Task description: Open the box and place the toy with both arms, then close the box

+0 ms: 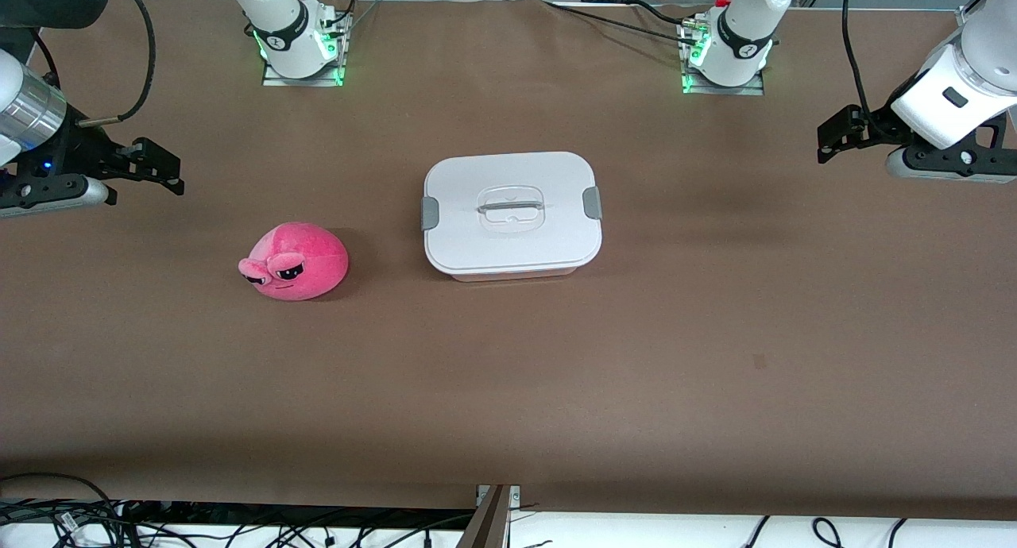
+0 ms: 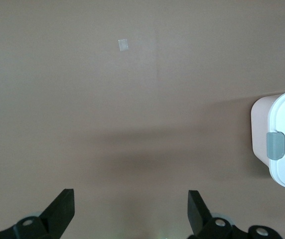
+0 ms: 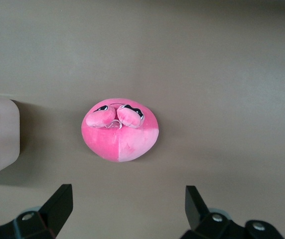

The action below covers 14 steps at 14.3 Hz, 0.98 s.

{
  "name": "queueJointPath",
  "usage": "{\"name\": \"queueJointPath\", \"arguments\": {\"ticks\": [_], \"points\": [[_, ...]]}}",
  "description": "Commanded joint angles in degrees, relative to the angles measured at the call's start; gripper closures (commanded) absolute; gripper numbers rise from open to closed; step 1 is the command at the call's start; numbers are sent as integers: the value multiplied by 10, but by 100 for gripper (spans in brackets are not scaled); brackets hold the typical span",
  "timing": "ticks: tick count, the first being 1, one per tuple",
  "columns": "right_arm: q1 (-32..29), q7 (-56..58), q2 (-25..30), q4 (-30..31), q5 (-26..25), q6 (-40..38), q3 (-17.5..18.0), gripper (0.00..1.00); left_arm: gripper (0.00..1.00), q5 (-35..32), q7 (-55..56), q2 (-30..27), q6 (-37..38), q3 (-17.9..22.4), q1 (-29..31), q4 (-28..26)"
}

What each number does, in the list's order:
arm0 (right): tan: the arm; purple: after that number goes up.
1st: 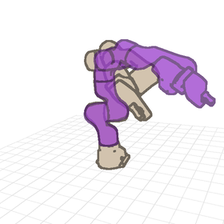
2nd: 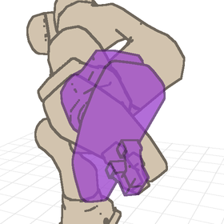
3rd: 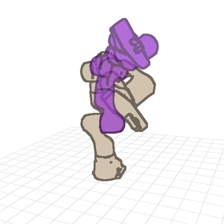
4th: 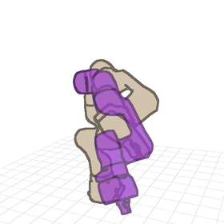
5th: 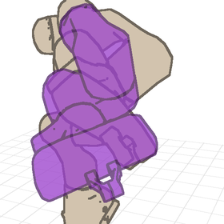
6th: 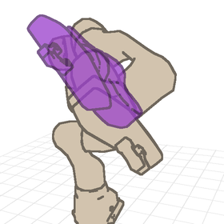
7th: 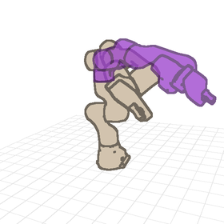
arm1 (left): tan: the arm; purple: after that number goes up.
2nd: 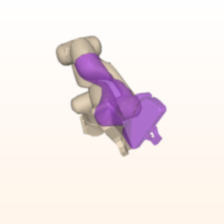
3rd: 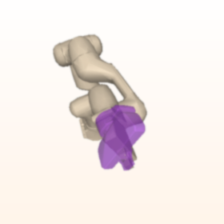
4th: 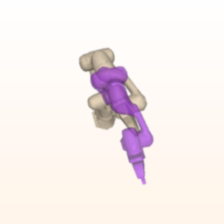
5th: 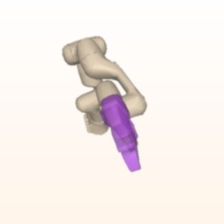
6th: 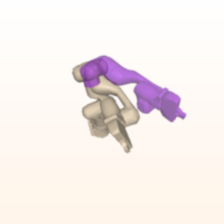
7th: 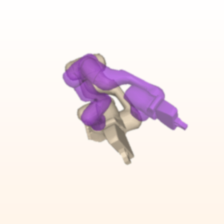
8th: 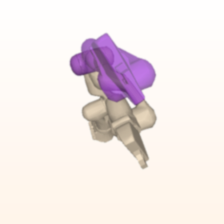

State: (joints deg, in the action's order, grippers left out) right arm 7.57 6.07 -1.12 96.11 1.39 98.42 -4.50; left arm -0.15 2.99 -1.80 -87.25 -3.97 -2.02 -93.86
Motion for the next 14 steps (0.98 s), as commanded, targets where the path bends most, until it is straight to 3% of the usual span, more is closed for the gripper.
{"name": "queueJointPath", "arguments": {"ticks": [1,7,9,14], "points": [[-9,9,-8,-19,-5,-15,6,0,0,14,-4,4,23,0,2,14],[-9,9,-8,-19,-5,-15,6,0,0,55,-7,35,114,-6,-6,15],[-9,9,-8,-19,-5,-15,6,0,0,56,-87,51,117,-17,-22,17],[-9,10,-8,-19,-5,-15,6,0,0,104,-277,186,110,-18,-67,139]]}}
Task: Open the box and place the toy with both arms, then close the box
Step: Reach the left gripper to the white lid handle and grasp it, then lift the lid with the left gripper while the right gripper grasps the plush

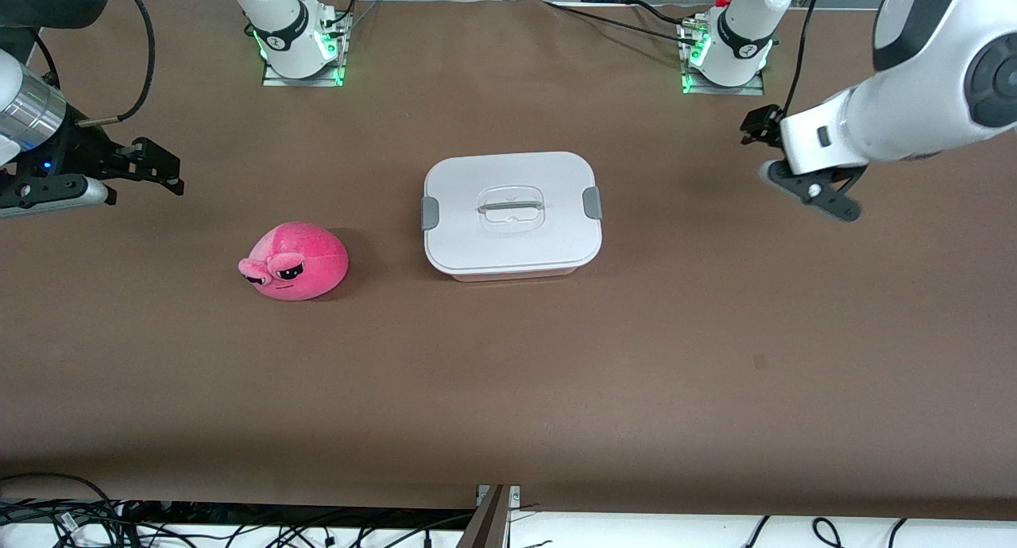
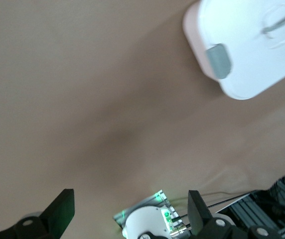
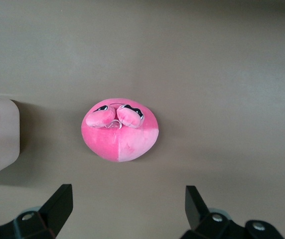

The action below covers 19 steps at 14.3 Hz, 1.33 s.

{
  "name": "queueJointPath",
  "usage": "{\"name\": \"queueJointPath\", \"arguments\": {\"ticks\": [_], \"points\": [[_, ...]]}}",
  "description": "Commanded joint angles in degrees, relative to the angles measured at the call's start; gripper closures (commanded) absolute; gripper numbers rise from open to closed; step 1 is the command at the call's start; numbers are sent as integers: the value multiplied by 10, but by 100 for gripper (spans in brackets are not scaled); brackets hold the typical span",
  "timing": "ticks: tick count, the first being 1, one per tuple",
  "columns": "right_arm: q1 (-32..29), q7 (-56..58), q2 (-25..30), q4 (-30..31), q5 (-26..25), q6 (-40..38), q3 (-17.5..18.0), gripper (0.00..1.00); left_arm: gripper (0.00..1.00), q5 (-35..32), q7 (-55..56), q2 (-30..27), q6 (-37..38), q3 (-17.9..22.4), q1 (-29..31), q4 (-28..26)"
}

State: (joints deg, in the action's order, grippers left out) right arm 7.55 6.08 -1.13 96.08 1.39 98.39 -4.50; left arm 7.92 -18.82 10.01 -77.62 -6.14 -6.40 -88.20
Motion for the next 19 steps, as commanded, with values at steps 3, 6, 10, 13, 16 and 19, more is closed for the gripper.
{"name": "queueJointPath", "arguments": {"ticks": [3,6,10,13,16,19], "points": [[-9,10,-8,-19,-5,-15,6,0,0,24,-151,100,-61,4,-98,90],[-9,10,-9,-19,-5,-15,6,0,0,44,-167,114,-123,4,-176,87],[-9,10,-11,-18,-6,-21,6,0,0,15,-166,168,-222,5,-269,78],[-5,8,-25,-15,-4,-28,8,0,0,-64,-112,203,-276,5,-330,73],[-3,9,-34,5,0,-29,11,0,0,-109,-108,229,-322,4,-349,73],[-1,8,-39,81,5,31,14,0,35,-112,-109,246,-353,4,-350,73]]}}
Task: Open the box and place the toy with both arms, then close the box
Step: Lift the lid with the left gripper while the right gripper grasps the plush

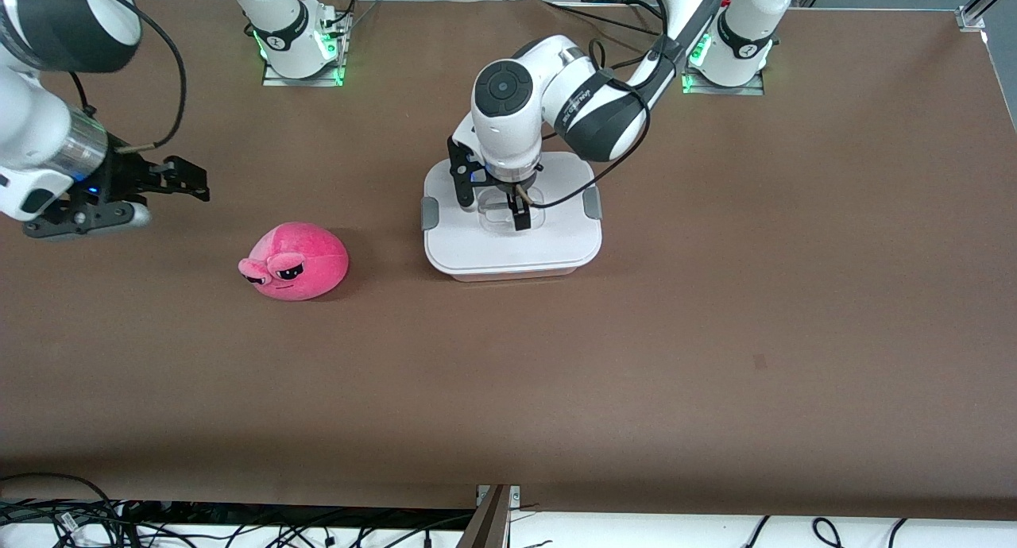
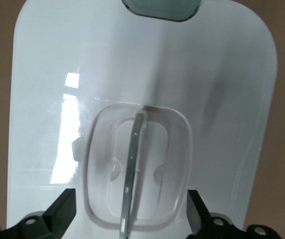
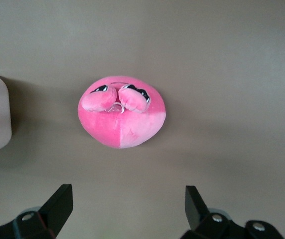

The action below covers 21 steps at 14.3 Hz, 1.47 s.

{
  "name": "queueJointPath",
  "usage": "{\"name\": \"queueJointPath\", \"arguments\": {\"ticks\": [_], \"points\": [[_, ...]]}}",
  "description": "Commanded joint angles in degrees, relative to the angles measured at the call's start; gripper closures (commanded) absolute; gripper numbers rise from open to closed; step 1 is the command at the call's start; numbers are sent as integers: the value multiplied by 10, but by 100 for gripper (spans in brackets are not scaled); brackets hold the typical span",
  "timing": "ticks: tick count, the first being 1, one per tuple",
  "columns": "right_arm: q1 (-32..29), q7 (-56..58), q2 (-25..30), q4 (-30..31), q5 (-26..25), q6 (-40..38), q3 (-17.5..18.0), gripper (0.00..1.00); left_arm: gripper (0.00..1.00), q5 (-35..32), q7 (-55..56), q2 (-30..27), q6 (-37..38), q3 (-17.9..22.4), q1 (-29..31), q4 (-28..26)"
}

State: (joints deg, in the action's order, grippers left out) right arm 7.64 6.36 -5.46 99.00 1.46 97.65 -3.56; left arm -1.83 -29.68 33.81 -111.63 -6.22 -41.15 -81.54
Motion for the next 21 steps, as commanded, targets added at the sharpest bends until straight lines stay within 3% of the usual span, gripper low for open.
{"name": "queueJointPath", "arguments": {"ticks": [1,2,3,5,8,14,16,18,19,21], "points": [[-2,4,6,87,6,66,5,0,71,-13,1,8,-13,5,-2,6],[-2,4,11,126,13,102,6,0,92,-13,2,6,-8,6,-6,6],[-2,5,18,163,16,138,6,0,100,-13,3,4,-7,5,-8,6],[-2,5,20,224,16,217,9,0,100,-13,3,1,1,5,-9,6],[-2,5,-6,262,16,323,33,0,100,-12,-1,-16,32,5,-5,6],[-2,7,-53,260,15,390,48,0,100,-4,-5,-87,148,6,5,13],[-2,19,-65,261,15,406,48,3,100,3,-8,-114,184,5,40,16],[-2,28,-74,261,16,417,48,16,100,28,-13,-120,204,5,64,19],[-2,31,-75,261,16,418,48,31,100,28,-25,-131,221,11,70,20],[-2,32,-76,260,15,417,47,70,100,30,-61,-154,264,10,118,20]]}}
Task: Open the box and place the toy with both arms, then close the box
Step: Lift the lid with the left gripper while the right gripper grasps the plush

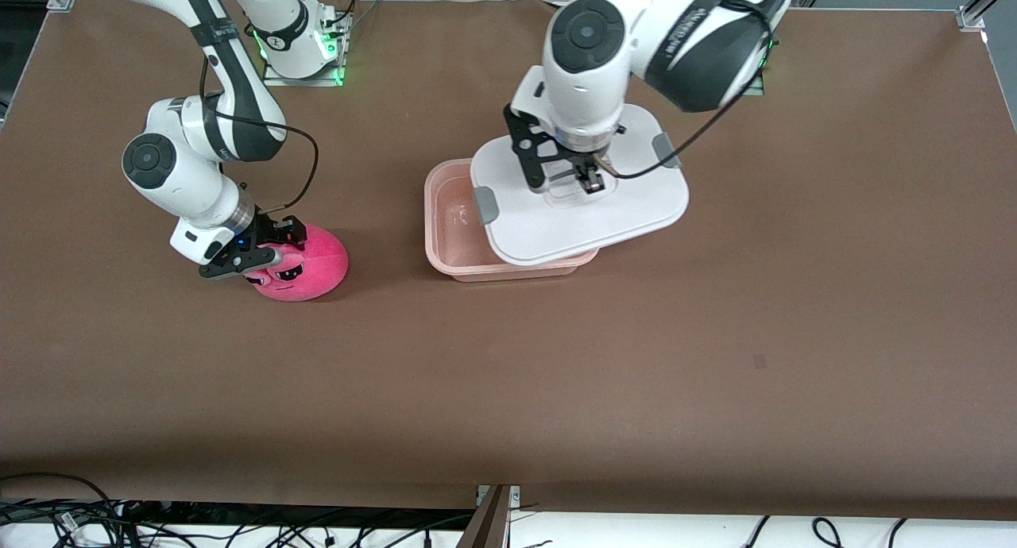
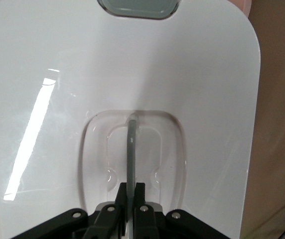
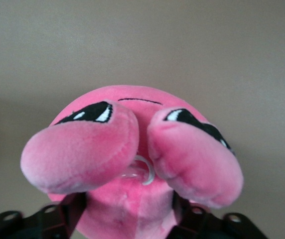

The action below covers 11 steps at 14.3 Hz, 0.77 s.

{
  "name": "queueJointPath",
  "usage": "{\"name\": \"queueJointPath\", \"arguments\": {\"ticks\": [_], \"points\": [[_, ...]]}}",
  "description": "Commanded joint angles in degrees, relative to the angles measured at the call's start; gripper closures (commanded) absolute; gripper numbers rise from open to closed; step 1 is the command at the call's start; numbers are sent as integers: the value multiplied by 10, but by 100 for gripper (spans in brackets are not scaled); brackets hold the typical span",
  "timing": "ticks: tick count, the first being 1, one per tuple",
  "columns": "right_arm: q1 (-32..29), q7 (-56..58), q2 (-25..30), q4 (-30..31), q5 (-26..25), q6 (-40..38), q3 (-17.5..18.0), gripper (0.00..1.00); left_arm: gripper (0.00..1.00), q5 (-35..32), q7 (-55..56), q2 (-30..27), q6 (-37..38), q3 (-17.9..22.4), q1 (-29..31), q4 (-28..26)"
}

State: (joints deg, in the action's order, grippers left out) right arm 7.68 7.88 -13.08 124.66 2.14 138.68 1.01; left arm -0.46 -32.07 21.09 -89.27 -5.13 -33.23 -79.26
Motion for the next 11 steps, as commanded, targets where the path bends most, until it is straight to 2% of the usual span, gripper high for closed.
{"name": "queueJointPath", "arguments": {"ticks": [1,2,5,8,11], "points": [[-2,17,0,2,8,6,1,90,100,15,-47,-40,66,-1,63,-3],[-2,17,0,1,8,3,1,100,100,15,-64,-49,89,-1,92,-3],[-2,30,3,-10,3,-12,2,100,100,6,-174,-55,130,2,169,-3],[3,101,9,-38,1,-34,11,100,100,-17,-288,-55,139,2,242,-3],[13,127,13,-119,0,-145,27,100,100,-71,-349,-55,153,1,281,-2]]}}
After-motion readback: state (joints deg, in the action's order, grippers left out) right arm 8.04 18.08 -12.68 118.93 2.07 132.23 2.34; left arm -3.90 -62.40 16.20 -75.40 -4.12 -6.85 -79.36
